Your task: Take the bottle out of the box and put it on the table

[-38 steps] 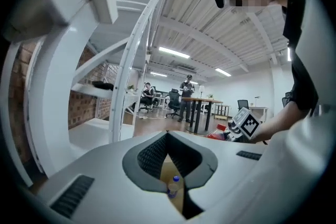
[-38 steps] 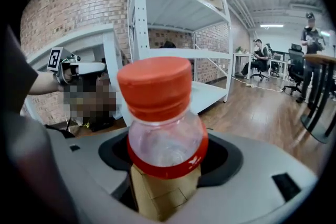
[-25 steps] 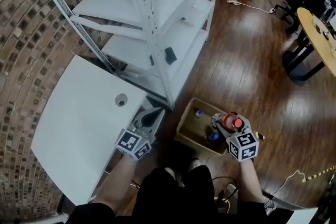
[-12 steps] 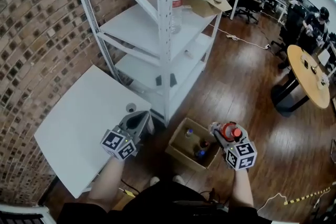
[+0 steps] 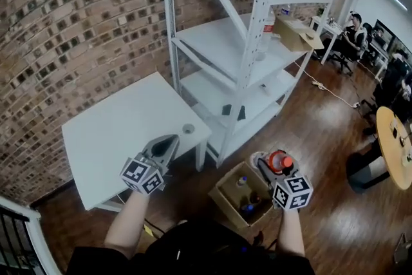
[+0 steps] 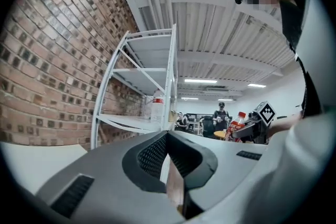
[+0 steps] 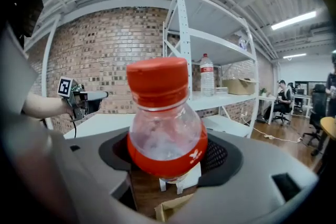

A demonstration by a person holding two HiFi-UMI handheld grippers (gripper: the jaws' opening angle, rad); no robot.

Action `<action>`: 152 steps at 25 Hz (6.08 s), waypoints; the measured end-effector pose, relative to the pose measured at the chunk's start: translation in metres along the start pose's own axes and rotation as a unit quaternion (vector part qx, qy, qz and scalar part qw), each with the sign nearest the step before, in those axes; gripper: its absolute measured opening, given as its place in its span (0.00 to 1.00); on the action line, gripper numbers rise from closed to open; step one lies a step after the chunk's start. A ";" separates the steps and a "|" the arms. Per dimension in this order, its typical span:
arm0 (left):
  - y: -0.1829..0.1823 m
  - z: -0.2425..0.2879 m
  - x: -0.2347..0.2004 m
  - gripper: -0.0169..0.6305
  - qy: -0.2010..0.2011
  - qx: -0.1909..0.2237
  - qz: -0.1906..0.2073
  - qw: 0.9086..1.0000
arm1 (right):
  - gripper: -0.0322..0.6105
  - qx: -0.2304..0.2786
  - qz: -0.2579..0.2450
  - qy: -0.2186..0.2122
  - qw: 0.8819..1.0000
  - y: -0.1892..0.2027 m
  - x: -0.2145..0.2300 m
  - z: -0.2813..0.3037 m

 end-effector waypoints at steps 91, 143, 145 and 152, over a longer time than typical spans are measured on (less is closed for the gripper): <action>-0.028 -0.503 -0.516 0.03 -0.608 -0.005 0.009 0.794 | 0.57 -0.206 -0.223 -0.521 0.797 -0.021 -0.649 0.685; -0.077 -0.482 -0.441 0.03 -0.548 0.052 0.047 0.834 | 0.06 0.081 -0.050 -0.477 0.874 -0.137 -0.587 0.567; -0.078 -0.486 -0.423 0.03 -0.543 0.056 0.048 0.837 | 0.06 0.086 -0.051 -0.477 0.873 -0.137 -0.583 0.544; -0.082 -0.483 -0.369 0.03 -0.509 0.072 0.044 0.857 | 0.06 0.082 -0.092 -0.437 0.891 -0.129 -0.549 0.462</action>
Point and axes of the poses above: the fingertips, and each gripper's own axes: z forward along the fingers, x to its right, y out of its underside, the point moved 2 cm from there along -z, backward along the fingers, and after that the axes turned 12 degrees about -y, right-handed, at the moved point
